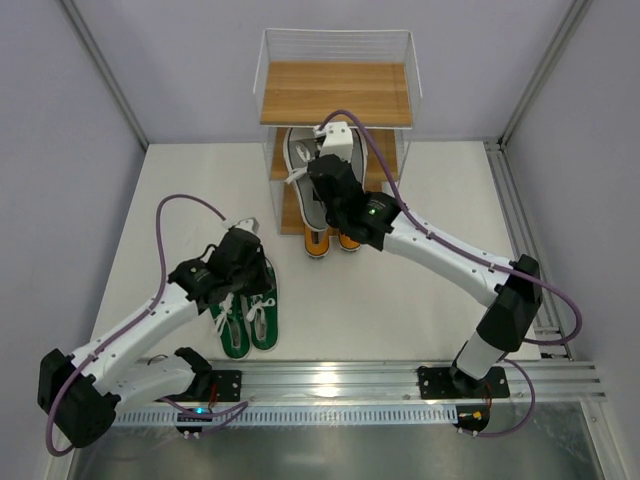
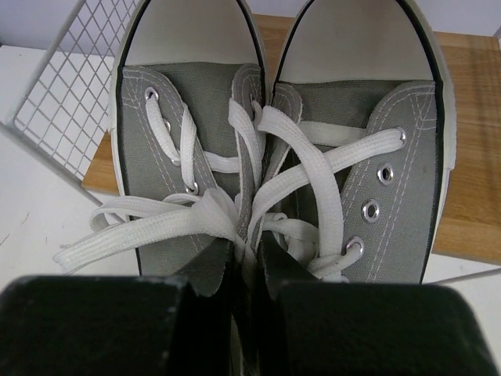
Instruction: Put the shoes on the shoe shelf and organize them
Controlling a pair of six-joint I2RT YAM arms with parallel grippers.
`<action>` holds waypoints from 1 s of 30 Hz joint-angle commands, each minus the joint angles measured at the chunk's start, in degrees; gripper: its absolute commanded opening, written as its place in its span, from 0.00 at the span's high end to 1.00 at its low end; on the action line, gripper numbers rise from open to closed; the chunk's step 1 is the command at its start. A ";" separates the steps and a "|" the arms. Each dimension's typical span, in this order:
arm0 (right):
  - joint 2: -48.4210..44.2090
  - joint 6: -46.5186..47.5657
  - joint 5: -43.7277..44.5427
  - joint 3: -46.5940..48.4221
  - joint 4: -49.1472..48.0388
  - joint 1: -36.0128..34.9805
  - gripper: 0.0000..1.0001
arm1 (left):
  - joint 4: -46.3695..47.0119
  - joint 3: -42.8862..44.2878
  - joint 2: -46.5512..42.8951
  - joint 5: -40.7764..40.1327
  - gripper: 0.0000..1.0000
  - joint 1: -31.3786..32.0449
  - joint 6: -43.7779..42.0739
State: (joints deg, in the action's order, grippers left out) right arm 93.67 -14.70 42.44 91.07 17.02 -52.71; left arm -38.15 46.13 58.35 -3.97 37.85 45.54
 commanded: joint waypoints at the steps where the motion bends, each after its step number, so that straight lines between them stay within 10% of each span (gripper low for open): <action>1: -0.42 2.31 0.28 7.28 -8.66 1.90 0.96 | -0.34 3.96 -1.13 1.33 1.00 -0.23 -1.50; 28: 5.74 1.34 -1.13 12.82 -11.13 8.15 0.96 | 8.80 18.91 9.59 10.65 1.00 -0.23 -0.98; 30: 5.56 1.16 -1.48 12.12 -11.21 8.15 0.79 | 8.71 18.65 9.51 10.38 1.00 -0.23 -0.89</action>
State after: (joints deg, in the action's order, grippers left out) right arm 100.77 -14.13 39.05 99.77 15.46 -45.60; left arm -31.53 62.98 68.47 6.07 37.85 44.69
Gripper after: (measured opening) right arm 0.160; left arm 0.002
